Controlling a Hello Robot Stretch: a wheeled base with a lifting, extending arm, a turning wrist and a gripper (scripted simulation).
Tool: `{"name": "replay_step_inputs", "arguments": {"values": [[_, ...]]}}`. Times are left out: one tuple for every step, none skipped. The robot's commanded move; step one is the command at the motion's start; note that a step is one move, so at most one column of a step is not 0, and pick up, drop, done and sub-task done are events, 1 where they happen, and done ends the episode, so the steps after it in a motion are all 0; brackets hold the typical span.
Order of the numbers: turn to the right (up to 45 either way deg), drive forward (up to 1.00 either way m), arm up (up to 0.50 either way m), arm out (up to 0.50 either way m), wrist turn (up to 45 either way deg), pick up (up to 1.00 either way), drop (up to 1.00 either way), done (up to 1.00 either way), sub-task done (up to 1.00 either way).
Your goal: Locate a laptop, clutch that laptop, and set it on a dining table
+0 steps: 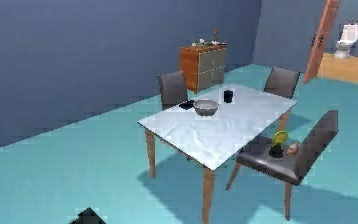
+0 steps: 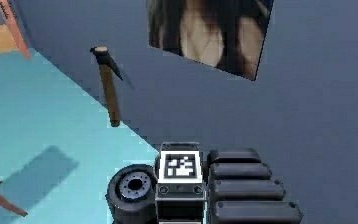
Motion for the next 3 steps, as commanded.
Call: {"name": "replay_step_inputs", "arguments": {"values": [[-36.0, 0.00, 0.00, 0.00, 0.0, 0.00, 0.00, 0.00, 0.00], [0.0, 1.00, 0.00, 0.00, 0.0, 0.00, 0.00, 0.00, 0.00], [0.0, 0.50, 0.00, 0.00, 0.0, 0.00, 0.00, 0.00, 0.00]]}}
